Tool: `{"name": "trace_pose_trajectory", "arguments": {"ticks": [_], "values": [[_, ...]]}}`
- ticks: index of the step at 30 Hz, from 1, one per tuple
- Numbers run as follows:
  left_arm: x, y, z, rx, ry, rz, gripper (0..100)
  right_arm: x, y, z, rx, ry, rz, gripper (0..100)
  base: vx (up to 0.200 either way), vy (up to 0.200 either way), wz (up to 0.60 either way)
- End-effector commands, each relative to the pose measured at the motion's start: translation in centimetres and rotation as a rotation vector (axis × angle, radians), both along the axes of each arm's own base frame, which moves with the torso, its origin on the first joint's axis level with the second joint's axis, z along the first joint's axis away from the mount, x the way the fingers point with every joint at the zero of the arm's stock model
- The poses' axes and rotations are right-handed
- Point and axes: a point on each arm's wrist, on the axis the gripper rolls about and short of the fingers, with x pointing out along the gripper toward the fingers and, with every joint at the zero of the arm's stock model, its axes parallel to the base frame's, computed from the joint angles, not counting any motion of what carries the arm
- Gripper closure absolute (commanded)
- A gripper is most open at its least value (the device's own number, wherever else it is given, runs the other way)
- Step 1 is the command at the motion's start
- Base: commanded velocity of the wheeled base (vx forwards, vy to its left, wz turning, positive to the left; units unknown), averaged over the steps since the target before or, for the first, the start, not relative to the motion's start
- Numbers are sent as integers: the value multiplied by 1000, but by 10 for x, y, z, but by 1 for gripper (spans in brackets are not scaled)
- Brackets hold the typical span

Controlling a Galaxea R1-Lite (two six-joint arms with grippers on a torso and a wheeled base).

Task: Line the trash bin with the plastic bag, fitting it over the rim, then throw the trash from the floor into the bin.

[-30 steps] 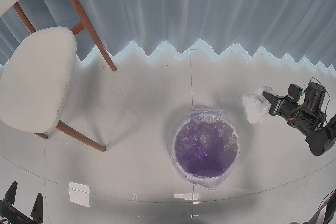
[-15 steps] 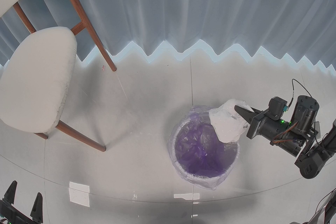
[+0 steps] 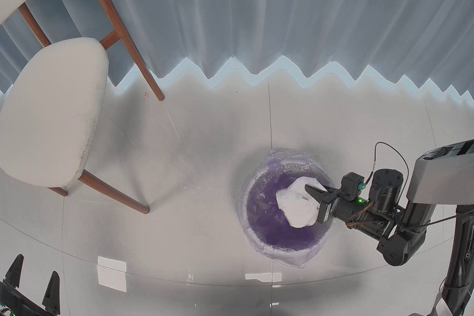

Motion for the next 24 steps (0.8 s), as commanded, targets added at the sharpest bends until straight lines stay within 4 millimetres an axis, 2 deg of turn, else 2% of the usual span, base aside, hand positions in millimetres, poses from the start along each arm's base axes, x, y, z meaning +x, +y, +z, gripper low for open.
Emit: {"name": "trace_pose_trajectory", "arguments": {"ticks": [1,10,11,14,17,18,19,22,23,24], "values": [[0,0,-4,-1,1,1,0,16,6,-26,-11,23,-3,100,0,0,0],[0,0,-4,-1,1,1,0,26,9,-38,-12,28,-16,100,0,0,0],[0,0,-4,-1,1,1,0,26,8,-37,-12,26,-22,0,0,0,0],[0,0,-4,-1,1,1,0,23,6,-29,-2,17,-37,0,0,0,0],[0,0,-4,-1,1,1,0,15,3,-13,15,0,-39,0,0,0,0],[0,0,-4,-1,1,1,0,9,-1,2,30,-21,-40,0,0,0,0],[0,0,-4,-1,1,1,0,9,-1,2,30,-21,-40,0,0,0,0],[0,0,-4,1,1,1,0,-10,-19,76,169,-167,-76,0,0,0,0],[0,0,-4,2,1,1,0,-18,-28,95,196,-205,-96,0,0,0,0],[0,0,-4,2,1,1,0,-20,-32,100,202,-214,-103,0,0,0,0]]}}
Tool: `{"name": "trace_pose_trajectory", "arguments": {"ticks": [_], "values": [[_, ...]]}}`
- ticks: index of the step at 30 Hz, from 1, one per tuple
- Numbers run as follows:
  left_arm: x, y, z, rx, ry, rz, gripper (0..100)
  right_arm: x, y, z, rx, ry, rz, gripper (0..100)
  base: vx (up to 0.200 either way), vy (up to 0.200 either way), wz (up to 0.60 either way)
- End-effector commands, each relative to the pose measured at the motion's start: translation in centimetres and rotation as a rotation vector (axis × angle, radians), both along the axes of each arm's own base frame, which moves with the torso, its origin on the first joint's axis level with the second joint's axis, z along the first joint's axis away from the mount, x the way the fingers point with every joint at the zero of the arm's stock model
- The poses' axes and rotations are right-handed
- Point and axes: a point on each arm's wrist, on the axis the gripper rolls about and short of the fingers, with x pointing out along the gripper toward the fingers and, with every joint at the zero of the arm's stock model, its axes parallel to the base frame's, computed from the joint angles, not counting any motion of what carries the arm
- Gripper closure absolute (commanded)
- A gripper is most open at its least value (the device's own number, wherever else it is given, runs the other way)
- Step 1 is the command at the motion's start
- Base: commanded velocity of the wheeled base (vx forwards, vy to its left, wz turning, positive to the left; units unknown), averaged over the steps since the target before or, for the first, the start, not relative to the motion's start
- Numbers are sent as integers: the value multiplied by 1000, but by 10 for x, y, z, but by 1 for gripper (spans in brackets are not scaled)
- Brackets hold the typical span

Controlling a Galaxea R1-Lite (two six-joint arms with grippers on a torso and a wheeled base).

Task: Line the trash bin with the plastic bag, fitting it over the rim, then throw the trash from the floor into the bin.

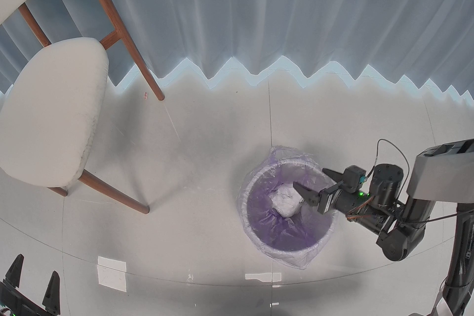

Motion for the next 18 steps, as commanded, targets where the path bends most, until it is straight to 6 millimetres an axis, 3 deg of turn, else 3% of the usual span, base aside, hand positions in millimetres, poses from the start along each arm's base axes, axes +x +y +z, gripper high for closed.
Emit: {"name": "trace_pose_trajectory", "arguments": {"ticks": [1,3,4,6,7,8,9,11,13,14,15,18], "values": [[0,0,-4,2,0,1,0,-46,-52,119,161,-229,-113,0,0,0,0],[0,0,-4,2,0,1,0,-65,-73,138,168,-256,-171,0,0,0,0],[0,0,-4,2,0,1,0,-88,-92,151,181,-261,-229,0,0,0,0],[0,0,-4,2,0,2,0,-120,-111,161,191,-258,-300,0,0,0,0],[0,0,-4,2,0,2,0,-120,-111,161,191,-258,-300,0,0,0,0],[0,0,-4,2,0,2,0,-153,-123,161,179,-243,-361,0,0,0,0],[0,0,-4,2,0,2,0,-153,-123,161,179,-243,-361,0,0,0,0],[0,0,-4,2,0,1,0,-201,-135,162,151,-252,-453,0,0,0,0],[0,0,-4,2,0,1,0,-229,-136,161,142,-249,-487,0,0,0,0],[0,0,-4,2,0,1,0,-232,-136,160,142,-247,-489,0,0,0,0],[0,0,-4,2,0,1,0,-253,-134,156,140,-238,-486,0,0,0,0],[0,0,-4,4,0,1,0,-283,-132,143,131,-210,-474,0,0,0,0]]}}
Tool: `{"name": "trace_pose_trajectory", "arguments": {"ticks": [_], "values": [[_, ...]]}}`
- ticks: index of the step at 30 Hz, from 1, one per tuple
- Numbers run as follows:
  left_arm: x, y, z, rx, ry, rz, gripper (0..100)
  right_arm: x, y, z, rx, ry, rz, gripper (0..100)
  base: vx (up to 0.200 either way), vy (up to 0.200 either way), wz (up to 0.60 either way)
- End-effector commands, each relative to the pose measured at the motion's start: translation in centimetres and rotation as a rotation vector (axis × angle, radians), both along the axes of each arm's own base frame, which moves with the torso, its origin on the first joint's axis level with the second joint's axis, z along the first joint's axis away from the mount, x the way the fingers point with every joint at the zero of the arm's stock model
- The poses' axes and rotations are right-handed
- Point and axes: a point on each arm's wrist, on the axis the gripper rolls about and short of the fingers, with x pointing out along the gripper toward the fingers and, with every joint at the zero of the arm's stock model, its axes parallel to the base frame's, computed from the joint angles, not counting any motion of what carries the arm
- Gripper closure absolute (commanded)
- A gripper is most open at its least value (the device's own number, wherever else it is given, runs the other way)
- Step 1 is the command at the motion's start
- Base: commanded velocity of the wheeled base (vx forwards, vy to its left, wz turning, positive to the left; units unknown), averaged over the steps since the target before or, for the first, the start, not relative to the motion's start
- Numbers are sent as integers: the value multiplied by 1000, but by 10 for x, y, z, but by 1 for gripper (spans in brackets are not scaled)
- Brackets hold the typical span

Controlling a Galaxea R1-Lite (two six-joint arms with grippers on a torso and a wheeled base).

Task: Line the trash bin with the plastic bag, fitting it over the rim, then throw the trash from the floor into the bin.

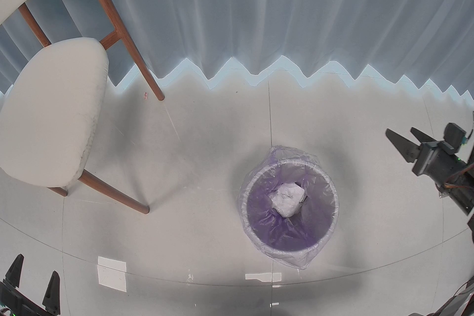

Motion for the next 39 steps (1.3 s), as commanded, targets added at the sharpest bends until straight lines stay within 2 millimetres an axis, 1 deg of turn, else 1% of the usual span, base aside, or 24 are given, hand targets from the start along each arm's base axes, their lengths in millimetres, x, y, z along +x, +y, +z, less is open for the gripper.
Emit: {"name": "trace_pose_trajectory", "arguments": {"ticks": [1,6,8,10,11,12,13,15,16,17,18,24,25,26,29,33,36,39], "values": [[0,0,-4,2,0,0,0,-192,-33,-3,13,-94,-203,0,0,0,0],[0,0,-4,3,0,-2,0,-217,-30,-39,-84,-122,-133,0,0,0,0],[0,0,-4,5,0,-2,0,-222,-29,-63,-133,-147,-96,0,0,0,0],[0,0,-4,6,0,-2,0,-229,-30,-92,-200,-175,-51,0,0,0,0],[0,0,-4,6,0,-2,0,-229,-30,-96,-202,-138,-41,0,0,0,0],[0,0,-4,6,0,-2,0,-230,-30,-95,-193,-118,-58,0,0,0,0],[0,0,-4,6,0,-2,0,-229,-31,-95,-174,-99,-111,0,0,0,0],[0,0,-4,6,0,-2,0,-229,-35,-95,-176,-77,-293,0,0,0,0],[0,0,-4,5,0,-2,0,-228,-39,-99,-166,-38,-441,0,0,0,0],[0,0,-4,5,0,0,0,-228,-39,-100,-150,-42,-465,0,0,0,0],[0,0,-4,5,0,-2,0,-228,-38,-100,-143,-50,-431,0,0,0,0],[0,0,-5,6,1,-2,0,-226,-38,-100,-193,-35,-372,0,0,0,0],[0,0,-5,6,1,-2,0,-226,-36,-100,-199,-36,-319,0,0,0,0],[0,0,-5,6,1,-2,0,-225,-36,-100,-206,-38,-302,0,0,0,0],[0,0,-5,5,1,-2,0,-226,-36,-100,-197,-44,-303,0,0,0,0],[0,0,-5,6,1,-2,0,-228,-38,-100,-149,-55,-400,0,0,0,0],[0,0,-5,3,1,-2,0,-228,-37,-100,-189,-57,-380,0,0,0,0],[0,0,-5,3,1,-2,0,-228,-37,-100,-189,-60,-379,0,0,0,0]]}}
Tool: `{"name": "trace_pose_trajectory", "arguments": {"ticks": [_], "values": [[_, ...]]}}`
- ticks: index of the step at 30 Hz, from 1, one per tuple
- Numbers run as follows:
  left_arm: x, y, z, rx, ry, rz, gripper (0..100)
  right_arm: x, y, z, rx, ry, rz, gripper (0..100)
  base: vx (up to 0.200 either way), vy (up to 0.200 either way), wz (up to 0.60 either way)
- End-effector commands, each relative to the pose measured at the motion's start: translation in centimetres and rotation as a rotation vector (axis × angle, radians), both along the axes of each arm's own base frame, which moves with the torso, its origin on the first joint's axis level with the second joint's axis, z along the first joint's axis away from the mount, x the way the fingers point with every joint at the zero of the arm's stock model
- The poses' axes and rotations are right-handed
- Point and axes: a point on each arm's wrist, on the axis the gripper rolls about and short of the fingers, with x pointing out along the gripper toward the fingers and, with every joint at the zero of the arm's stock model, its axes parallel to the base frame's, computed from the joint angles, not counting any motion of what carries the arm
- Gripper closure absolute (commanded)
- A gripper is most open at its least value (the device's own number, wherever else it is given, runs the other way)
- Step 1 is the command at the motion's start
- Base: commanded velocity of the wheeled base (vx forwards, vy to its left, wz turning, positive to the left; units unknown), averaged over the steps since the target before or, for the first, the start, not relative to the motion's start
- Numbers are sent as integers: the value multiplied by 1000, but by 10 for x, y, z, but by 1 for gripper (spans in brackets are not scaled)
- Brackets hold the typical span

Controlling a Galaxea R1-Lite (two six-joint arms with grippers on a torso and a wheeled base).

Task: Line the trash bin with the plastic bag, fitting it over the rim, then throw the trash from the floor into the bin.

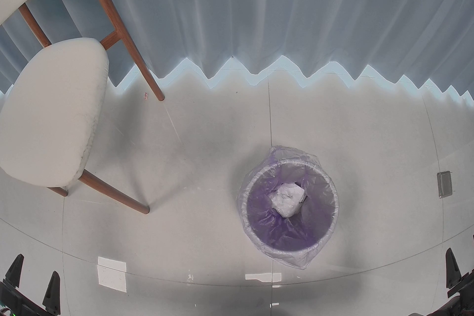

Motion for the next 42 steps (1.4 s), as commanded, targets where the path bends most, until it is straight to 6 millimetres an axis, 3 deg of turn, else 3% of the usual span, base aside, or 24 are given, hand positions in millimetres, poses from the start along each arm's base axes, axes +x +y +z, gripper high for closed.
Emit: {"name": "trace_pose_trajectory", "arguments": {"ticks": [1,42], "values": [[0,0,-4,-1,-1,1,0,0,0,-5,-5,-1,4,0,0,0,0],[0,0,-5,-1,0,2,0,0,0,-6,-5,0,4,0,0,0,0]]}}
